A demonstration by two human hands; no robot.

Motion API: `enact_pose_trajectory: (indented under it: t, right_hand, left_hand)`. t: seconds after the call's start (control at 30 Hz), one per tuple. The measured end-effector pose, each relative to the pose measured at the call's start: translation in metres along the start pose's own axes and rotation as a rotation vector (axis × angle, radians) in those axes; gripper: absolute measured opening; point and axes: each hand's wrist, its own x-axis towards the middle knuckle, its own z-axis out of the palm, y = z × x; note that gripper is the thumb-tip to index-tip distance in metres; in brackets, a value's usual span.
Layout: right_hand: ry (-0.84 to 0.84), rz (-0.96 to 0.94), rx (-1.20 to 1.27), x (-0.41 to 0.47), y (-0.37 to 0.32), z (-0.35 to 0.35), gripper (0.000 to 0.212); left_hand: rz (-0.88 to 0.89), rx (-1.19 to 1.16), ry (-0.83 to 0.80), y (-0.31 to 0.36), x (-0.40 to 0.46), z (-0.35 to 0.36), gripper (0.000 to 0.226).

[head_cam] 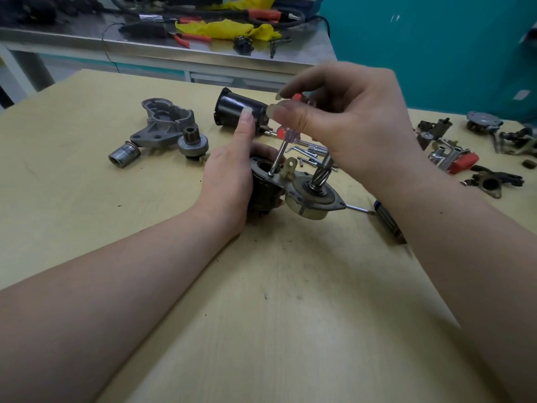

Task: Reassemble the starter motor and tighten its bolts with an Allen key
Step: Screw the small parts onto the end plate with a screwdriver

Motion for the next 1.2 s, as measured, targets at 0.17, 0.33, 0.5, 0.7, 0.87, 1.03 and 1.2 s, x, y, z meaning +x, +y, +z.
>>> enact_pose_trajectory:
  t: [0.17, 0.33, 0.5, 0.7, 0.87, 1.03, 1.2]
  right_hand:
    - [-0.068, 0.025, 0.099, 0.001, 0.004, -0.007, 0.025]
    - [0.017, 0.027, -0.015, 0.0, 0.001, 0.0, 0.025]
    - [-0.114, 0.06, 0.078, 0.002, 0.002, -0.011, 0.033]
    - [-0.052, 0.029, -0.056, 0.002, 0.002, -0.006, 0.03]
    - [-0.15, 0.067, 0.096, 0.002, 0.003, -0.013, 0.034]
    - [-0.028, 0.029, -0.033, 0.0, 0.0, -0.002, 0.029]
    - [-0.154, 0.023, 0.031, 0.002, 0.001, -0.011, 0.034]
  left_hand:
    - [-0.003, -0.013, 0.002, -0.001, 0.0, 0.0, 0.071]
    - [-0.012, -0.003, 0.0, -0.001, 0.0, -0.001, 0.072]
    - [-0.008, -0.01, -0.01, -0.001, 0.0, -0.001, 0.071]
    - [0.001, 0.005, 0.005, -0.001, 0.0, 0.0, 0.073]
    - [-0.01, -0.014, -0.003, 0.001, -0.001, 0.0, 0.072]
    - [-0.008, 0.003, -0.002, 0.001, -0.002, 0.0, 0.073]
    - [-0.01, -0.013, 0.003, 0.001, -0.002, 0.0, 0.072]
